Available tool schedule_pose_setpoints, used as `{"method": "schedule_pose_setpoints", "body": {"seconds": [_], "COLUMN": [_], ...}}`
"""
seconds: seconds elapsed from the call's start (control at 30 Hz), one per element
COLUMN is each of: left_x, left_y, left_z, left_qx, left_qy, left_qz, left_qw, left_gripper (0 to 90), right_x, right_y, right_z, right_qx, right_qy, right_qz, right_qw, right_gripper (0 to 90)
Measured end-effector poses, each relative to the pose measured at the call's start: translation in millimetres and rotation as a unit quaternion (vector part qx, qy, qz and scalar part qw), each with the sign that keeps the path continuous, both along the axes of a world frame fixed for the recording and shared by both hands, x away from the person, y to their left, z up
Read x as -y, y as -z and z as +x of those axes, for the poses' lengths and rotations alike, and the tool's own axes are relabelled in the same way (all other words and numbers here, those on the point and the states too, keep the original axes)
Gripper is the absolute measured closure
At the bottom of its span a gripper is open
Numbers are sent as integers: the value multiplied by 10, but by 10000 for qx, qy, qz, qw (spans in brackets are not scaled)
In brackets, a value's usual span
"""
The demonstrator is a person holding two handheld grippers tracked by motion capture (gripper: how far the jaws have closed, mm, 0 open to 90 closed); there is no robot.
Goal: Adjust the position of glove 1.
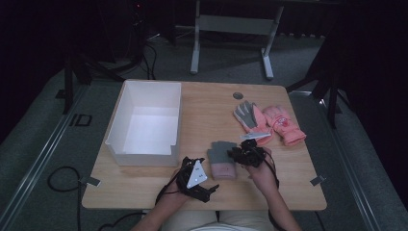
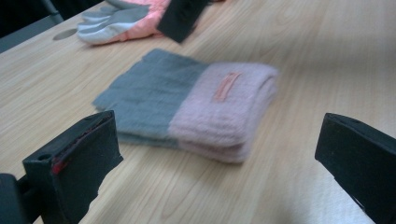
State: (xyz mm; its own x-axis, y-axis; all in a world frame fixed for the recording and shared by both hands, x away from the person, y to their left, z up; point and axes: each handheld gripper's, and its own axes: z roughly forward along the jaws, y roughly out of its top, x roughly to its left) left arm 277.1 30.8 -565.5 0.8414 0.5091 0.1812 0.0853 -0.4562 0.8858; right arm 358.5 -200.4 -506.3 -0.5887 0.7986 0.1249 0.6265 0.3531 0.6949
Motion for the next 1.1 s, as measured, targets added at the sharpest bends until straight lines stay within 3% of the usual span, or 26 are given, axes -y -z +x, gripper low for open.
{"method": "schedule_pose_setpoints", "body": {"seconds": [0.1, 0.13, 0.17, 0.27, 0.3, 0.33, 0.37, 0.4, 0.43, 0.47, 0.5, 0.53, 0.57, 0.6, 0.63, 0.67, 0.7, 0.87, 0.9, 0.93, 1.03, 1.1], "left_x": [36, 36, 65, 88, 124, 124, 145, 145, 192, 192, 234, 234, 276, 276, 320, 320, 346, 369, 385, 386, 398, 412], "left_y": [-68, -68, -106, -144, -175, -175, -186, -186, -173, -173, -142, -142, -102, -102, -56, -56, -14, 33, 60, 68, 72, 63], "left_z": [30, 30, 75, 126, 149, 149, 177, 177, 194, 194, 190, 190, 196, 196, 191, 191, 206, 224, 221, 221, 256, 273], "left_qx": [-332, -332, -524, -666, -520, -520, -431, -431, -313, -313, -134, -134, -17, -17, 177, 177, 233, 431, 571, 648, 559, 525], "left_qy": [240, 240, 361, 435, 349, 349, 593, 593, 749, 749, 860, 860, 952, 952, 941, 941, 923, 797, 764, 706, 611, 648], "left_qz": [-165, -165, -234, -306, -151, -151, -30, -30, 241, 241, 542, 542, 831, 831, 1169, 1169, 1338, 1529, 1683, 1689, 1657, 1705], "left_qw": [9990, 9990, 9977, 9964, 9979, 9979, 9973, 9973, 9964, 9964, 9947, 9947, 9920, 9920, 9885, 9885, 9864, 9841, 9811, 9810, 9827, 9818], "left_gripper": [40, 42, 42, 48, 61, 101, 119, 123, 146, 147, 167, 192, 195, 202, 203, 205, 220, 287, 289, 305, 370, 426], "right_x": [126, 126, 182, 217, 226, 231, 233, 233, 222, 212, 199, 185, 170, 157, 144, 144, 109, 65, 56, 44, 7, -6], "right_y": [-68, -68, -102, -131, -129, -119, -102, -102, -57, -43, -22, 2, 29, 55, 80, 80, 130, 240, 257, 275, 325, 357], "right_z": [39, 39, 57, 63, 77, 92, 112, 112, 167, 184, 212, 241, 271, 302, 332, 332, 385, 488, 501, 511, 526, 530], "right_qx": [16, 16, 41, 53, 54, 47, 24, 24, -45, -54, -61, -84, -112, -181, -229, -229, -266, -446, -500, -529, -591, -643], "right_qy": [72, 72, 106, 98, 101, 109, 147, 147, 178, 195, 222, 234, 255, 295, 311, 311, 391, 543, 561, 577, 625, 681], "right_qz": [86, 86, 157, 264, 243, 256, 249, 249, 222, 209, 190, 149, 152, 180, 179, 179, 151, 156, 182, 197, 136, 82], "right_qw": [9999, 9999, 9998, 9996, 9996, 9996, 9996, 9996, 9996, 9996, 9996, 9996, 9995, 9992, 9991, 9991, 9988, 9974, 9970, 9967, 9962, 9956], "right_gripper": [662, 662, 661, 661, 661, 662, 664, 664, 664, 664, 665, 664, 664, 664, 660, 660, 646, 570, 559, 543, 519, 504]}}
